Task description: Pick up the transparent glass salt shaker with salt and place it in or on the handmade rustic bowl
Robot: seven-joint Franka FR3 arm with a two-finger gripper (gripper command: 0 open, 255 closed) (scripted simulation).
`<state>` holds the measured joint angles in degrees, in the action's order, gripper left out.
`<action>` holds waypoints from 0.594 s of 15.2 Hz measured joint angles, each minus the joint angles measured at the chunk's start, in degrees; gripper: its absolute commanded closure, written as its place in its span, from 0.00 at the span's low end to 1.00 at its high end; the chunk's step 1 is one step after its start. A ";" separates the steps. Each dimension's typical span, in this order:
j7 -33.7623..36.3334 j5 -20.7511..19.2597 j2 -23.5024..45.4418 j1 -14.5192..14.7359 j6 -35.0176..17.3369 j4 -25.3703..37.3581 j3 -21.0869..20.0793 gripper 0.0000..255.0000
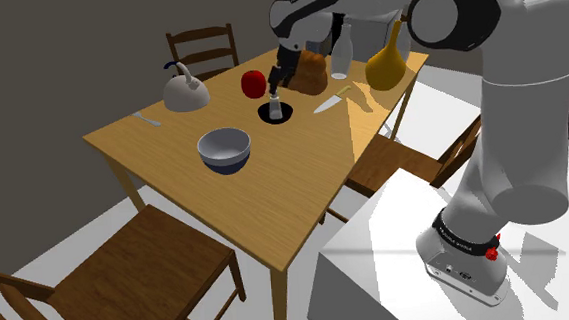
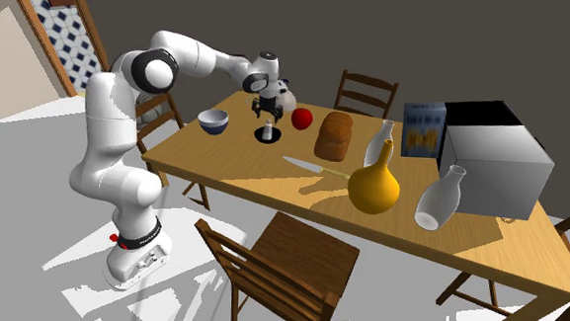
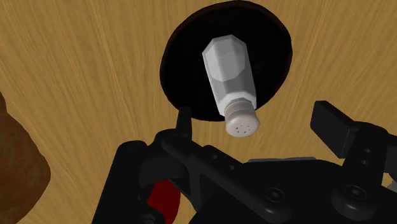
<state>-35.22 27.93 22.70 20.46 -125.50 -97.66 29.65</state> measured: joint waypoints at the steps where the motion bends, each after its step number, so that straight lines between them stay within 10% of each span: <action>1: 0.50 -0.80 -1.16 0.24 1.03 0.07 0.41 0.00; 9: 1.19 -2.05 -2.79 0.34 3.20 0.83 1.07 0.00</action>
